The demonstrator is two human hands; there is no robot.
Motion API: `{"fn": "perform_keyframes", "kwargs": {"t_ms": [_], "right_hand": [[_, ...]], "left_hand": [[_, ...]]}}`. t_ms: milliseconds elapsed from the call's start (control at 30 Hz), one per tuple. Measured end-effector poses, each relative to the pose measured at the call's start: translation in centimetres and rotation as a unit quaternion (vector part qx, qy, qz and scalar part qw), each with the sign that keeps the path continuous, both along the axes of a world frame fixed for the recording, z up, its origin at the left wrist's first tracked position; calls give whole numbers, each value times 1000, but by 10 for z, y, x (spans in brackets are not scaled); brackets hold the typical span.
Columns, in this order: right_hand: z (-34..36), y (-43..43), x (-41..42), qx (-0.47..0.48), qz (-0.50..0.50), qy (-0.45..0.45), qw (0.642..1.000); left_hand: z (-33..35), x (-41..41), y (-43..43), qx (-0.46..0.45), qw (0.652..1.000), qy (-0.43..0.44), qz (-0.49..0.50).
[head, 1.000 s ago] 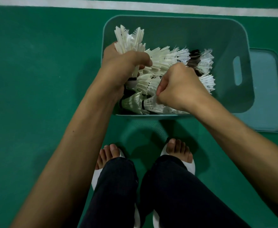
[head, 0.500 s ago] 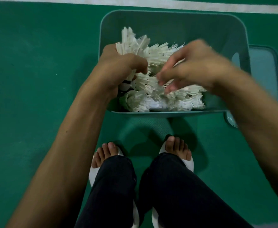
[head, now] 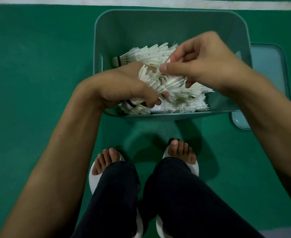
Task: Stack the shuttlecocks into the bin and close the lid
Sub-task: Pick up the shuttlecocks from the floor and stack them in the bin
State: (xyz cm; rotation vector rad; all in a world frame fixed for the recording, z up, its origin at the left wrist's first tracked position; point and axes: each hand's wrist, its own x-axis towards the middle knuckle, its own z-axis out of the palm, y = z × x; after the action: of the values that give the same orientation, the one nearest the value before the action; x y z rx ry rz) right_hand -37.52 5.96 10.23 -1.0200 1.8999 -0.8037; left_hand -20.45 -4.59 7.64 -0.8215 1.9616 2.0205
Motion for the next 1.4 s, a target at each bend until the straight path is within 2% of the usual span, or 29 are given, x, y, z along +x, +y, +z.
{"fn": "perform_keyframes", "kwargs": {"t_ms": [100, 167, 233, 300, 333, 500, 600, 733, 900, 1133, 1233, 1333, 1400], "right_hand": [[-4, 2, 1, 18, -40, -36, 998], [-5, 5, -4, 34, -98, -34, 994], [-7, 11, -6, 60, -136, -30, 988], [-12, 14, 2, 89, -117, -27, 989], [-16, 14, 10, 106, -98, -24, 989], [-46, -9, 53, 121, -26, 49, 991], [-55, -24, 67, 117, 2, 41, 992], [-56, -32, 54, 120, -37, -25, 992], [-58, -23, 57, 133, -25, 3, 991], [-33, -18, 49, 171, 39, -143, 974], [-11, -2, 28, 163, 9, -123, 979], [11, 7, 12, 77, -71, -77, 992], [16, 7, 9, 29, -78, -26, 996]], "left_hand": [[-1, 0, -3, -27, 999, -18, 2], [-1, 0, -4, -39, 995, -29, 86], [0, -2, -5, -60, 973, -18, 220], [-1, -7, -9, -87, 937, 9, 338], [0, -8, -11, -96, 925, 23, 366], [1, -12, -11, -78, 911, 50, 401], [-3, -12, -7, -95, 910, 71, 397], [-5, -11, -5, -117, 915, 101, 374], [-7, -16, 0, -150, 909, 112, 372], [-13, -9, -3, -215, 906, 19, 363], [-9, -7, -4, -238, 926, -21, 294], [2, -11, -1, -275, 945, -73, 160], [8, -16, 4, -275, 955, -86, 67]]}}
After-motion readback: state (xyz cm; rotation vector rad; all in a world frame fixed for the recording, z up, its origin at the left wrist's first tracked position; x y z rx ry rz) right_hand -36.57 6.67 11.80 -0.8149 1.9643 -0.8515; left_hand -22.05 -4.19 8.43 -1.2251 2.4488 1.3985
